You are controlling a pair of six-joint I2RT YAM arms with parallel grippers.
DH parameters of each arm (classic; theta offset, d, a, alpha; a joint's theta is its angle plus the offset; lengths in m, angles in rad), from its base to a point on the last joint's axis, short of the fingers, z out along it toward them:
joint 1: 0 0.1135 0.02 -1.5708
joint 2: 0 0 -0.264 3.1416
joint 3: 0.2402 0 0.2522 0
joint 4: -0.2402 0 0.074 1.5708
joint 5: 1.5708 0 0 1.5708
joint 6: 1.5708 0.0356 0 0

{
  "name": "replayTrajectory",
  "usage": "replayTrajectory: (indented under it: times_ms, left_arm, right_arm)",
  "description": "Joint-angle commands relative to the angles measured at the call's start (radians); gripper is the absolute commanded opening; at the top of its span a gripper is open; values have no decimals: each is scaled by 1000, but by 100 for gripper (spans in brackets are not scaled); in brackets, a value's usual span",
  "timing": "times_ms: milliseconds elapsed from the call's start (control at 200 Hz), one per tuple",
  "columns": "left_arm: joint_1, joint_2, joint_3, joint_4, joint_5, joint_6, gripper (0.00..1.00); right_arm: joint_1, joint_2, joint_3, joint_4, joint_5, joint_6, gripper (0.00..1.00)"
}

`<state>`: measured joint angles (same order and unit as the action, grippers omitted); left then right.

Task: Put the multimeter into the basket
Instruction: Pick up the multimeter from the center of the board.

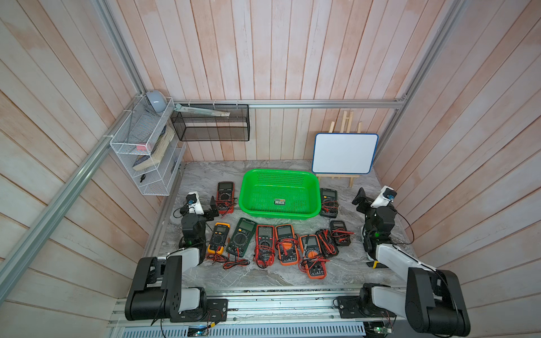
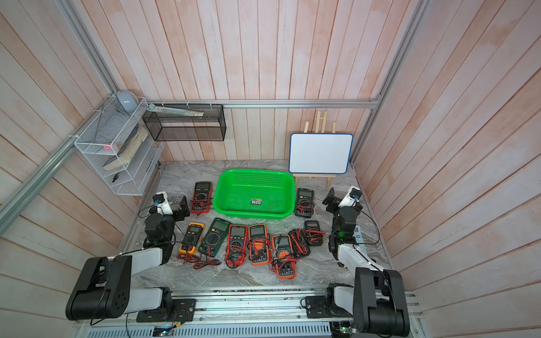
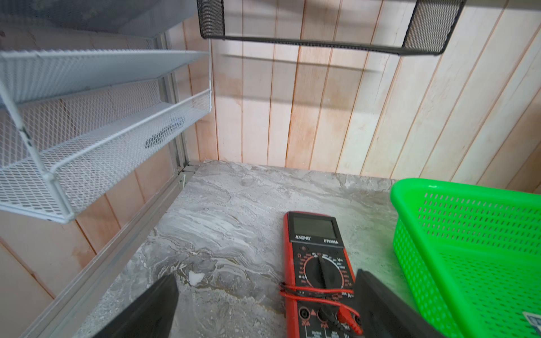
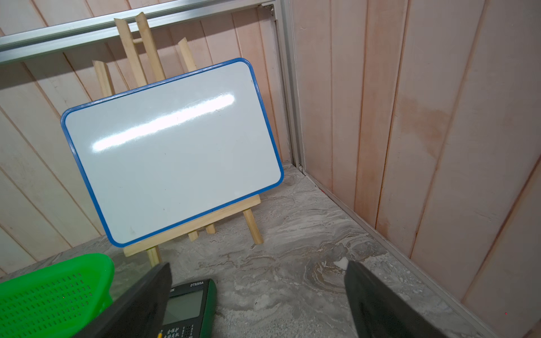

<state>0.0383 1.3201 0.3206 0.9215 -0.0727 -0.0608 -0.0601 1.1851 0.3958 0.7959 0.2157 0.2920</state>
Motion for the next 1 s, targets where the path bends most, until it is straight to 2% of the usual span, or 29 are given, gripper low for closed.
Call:
replayTrajectory:
  times_ms: [0, 285, 445, 590, 740, 995]
  left_arm:
    - [-2, -75, 40, -148, -32, -62, 100]
    - [-20, -256, 166, -514, 1, -247, 100]
    - [-43, -314, 192, -619, 34, -303, 100]
    - [-69, -327, 255, -732, 86, -345, 100]
    - [-106, -305, 335, -849, 132, -371, 100]
    - [-230, -253, 443, -1046, 116, -381, 100]
  right_arm:
    - [-11, -33, 52, -272, 16, 138, 98]
    - [-6, -94, 139, -548, -263, 238, 98]
    - [16, -160, 163, -659, -353, 254, 98]
    - [68, -199, 197, -784, -370, 234, 98]
    - [178, -207, 216, -866, -360, 223, 96]
    - [458, -159, 253, -907, -299, 263, 95]
